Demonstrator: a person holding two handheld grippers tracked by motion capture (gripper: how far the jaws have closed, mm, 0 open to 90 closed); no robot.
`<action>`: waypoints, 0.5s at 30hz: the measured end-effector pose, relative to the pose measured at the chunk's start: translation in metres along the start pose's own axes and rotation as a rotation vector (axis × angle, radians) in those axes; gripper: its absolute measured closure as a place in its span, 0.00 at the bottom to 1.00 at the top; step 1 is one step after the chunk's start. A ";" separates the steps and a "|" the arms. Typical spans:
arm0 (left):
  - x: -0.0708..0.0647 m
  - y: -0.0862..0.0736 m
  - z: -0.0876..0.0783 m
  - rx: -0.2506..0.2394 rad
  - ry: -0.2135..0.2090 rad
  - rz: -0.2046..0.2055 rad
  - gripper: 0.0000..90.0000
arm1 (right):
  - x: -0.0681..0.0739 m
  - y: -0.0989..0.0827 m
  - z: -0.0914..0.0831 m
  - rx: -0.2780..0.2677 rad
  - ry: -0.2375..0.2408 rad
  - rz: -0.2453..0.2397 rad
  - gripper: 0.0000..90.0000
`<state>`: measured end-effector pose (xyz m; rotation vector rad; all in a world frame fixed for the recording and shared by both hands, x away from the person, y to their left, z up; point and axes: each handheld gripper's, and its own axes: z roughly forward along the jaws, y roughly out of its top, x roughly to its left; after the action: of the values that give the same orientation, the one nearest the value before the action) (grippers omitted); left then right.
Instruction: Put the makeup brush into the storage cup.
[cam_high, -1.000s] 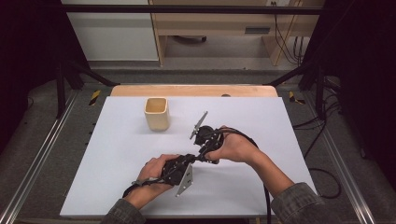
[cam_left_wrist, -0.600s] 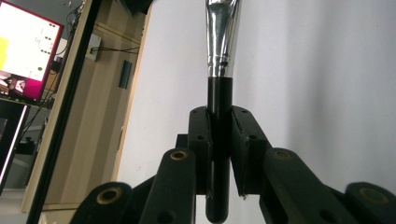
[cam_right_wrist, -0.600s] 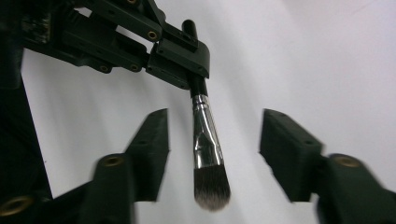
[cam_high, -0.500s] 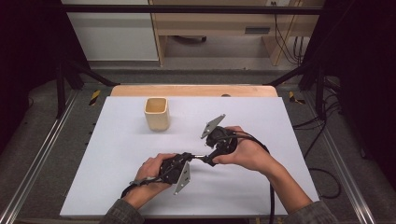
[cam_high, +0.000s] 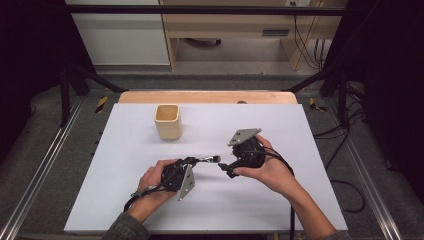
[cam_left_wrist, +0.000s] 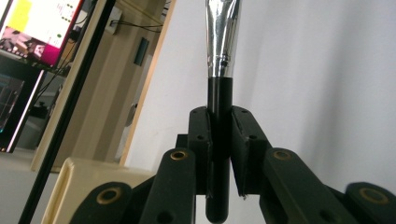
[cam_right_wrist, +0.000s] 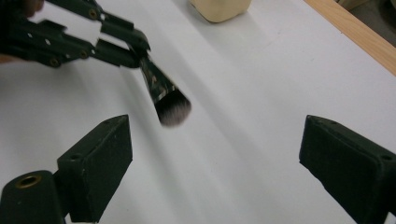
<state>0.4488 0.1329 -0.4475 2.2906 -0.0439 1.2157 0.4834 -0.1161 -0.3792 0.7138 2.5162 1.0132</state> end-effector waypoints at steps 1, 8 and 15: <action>0.003 -0.003 -0.002 0.004 0.009 -0.006 0.88 | 0.000 -0.003 0.003 -0.016 0.005 0.010 0.08; 0.008 -0.012 -0.005 0.005 0.028 -0.046 0.88 | 0.002 -0.007 0.009 -0.058 -0.013 0.004 0.06; 0.011 -0.017 -0.008 0.016 0.033 -0.052 0.88 | 0.004 -0.009 0.016 -0.113 -0.006 0.058 0.06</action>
<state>0.4536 0.1535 -0.4429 2.2707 0.0372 1.2319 0.4849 -0.1112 -0.3972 0.7595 2.4232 1.1607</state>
